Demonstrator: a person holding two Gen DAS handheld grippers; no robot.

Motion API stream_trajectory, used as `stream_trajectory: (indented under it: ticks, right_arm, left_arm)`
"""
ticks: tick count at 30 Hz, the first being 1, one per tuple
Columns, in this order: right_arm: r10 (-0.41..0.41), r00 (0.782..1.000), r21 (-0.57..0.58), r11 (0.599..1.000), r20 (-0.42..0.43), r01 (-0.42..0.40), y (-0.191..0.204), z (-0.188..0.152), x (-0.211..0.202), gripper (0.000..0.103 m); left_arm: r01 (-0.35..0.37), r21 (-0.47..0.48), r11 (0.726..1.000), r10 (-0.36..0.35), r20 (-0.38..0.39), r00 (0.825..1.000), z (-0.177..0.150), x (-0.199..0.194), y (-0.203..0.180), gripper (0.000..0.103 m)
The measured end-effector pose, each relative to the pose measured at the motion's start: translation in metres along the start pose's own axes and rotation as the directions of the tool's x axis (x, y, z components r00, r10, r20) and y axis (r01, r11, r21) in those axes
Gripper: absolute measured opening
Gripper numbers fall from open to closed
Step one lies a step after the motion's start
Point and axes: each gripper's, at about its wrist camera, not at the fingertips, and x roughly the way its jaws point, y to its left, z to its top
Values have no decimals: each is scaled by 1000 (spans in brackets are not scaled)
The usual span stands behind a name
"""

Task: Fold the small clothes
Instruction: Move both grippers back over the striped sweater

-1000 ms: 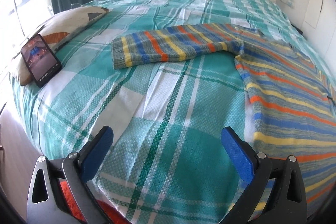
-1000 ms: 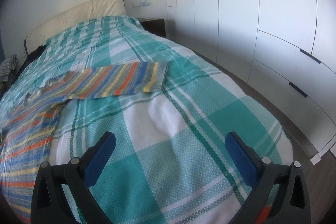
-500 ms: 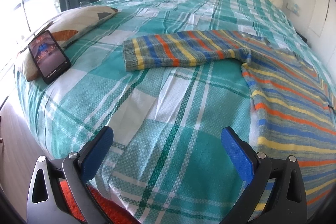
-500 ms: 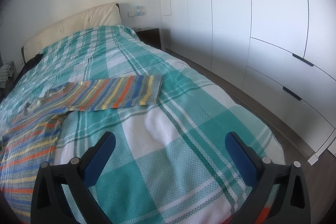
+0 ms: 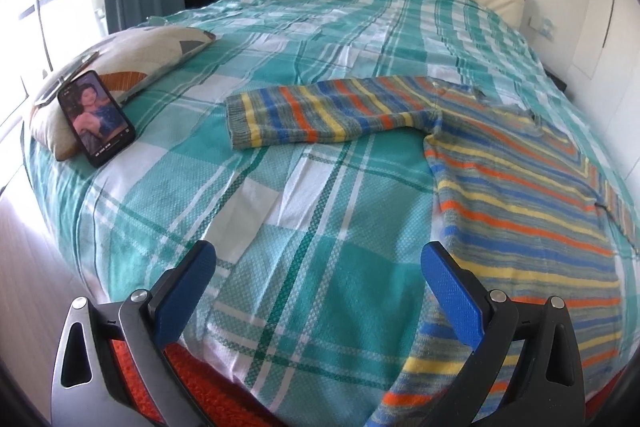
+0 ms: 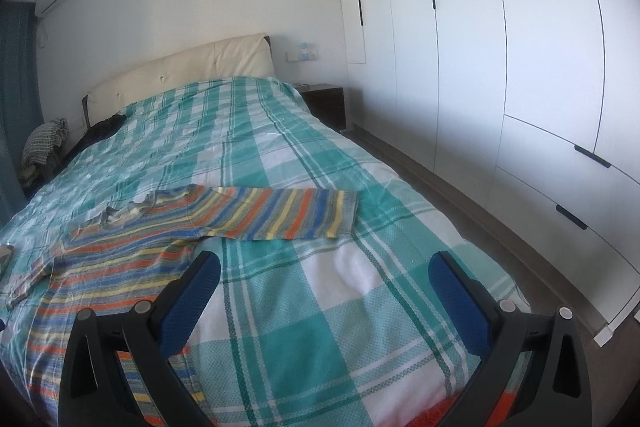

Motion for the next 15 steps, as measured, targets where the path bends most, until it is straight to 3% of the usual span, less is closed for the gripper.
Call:
stream_trajectory:
  ticks: [7,15]
  right_arm:
    - [56,997,-30,998,51,-55,24,15,-24,103]
    - [113,993,-133,985,39,-107,54,8,-38,103]
  left_arm:
    - [22,-41,999,-21,4,1000,1,-9,11,102]
    - [51,-92,994,-49,30,998,6,-19,20,102]
